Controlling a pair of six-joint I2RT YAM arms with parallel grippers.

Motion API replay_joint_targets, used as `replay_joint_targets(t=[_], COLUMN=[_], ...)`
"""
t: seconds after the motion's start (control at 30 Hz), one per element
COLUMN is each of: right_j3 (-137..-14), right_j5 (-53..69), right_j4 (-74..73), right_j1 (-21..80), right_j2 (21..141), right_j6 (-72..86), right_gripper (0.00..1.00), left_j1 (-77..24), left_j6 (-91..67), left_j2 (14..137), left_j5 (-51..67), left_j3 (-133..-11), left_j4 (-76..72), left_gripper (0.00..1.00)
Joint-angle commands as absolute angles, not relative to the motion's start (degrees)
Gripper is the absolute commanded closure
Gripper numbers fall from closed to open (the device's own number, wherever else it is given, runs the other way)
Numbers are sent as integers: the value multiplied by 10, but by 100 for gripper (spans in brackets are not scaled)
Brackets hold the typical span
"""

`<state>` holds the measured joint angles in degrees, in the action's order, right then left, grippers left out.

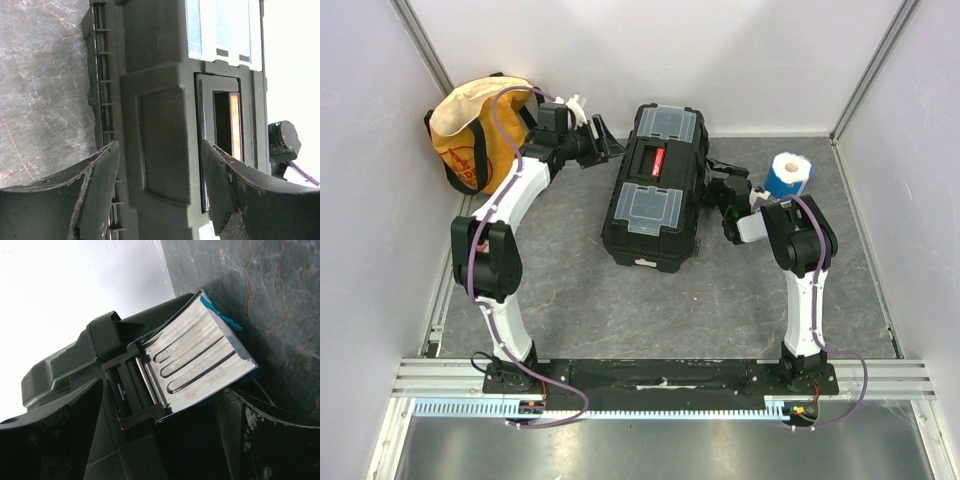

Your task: Pack the tool kit

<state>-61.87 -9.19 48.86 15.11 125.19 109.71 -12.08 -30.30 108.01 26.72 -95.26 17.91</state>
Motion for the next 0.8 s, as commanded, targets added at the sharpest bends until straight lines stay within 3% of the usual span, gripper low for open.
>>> replay_joint_targets(t=[0.0,0.23,0.37,0.43,0.63,0.77], right_j3=[-633,-618,-639,-657,-694,-725], right_j5=[-164,-194,-164,-156,-137,-114], right_j4=[488,531,531,485,414,360], right_j1=[148,141,132,131,131,133], right_j2=[1206,1182,1177,1168,1143,1137], right_j6=[983,877,833,800,694,622], right_gripper=[8,18,45,53,59,68], left_j1=[-117,-113,-109,-108,-108,-108], left_j6=[-275,-270,-271,-269,-265,-268], left_j2=[1097,1112,1121,1126,1129,1134], left_j5=[285,301,315,324,320,326], left_j3=[-988,-988,-991,-993,-991,-992], left_j4=[162,162,162,163,170,171], left_gripper=[28,28,28,29,30,30])
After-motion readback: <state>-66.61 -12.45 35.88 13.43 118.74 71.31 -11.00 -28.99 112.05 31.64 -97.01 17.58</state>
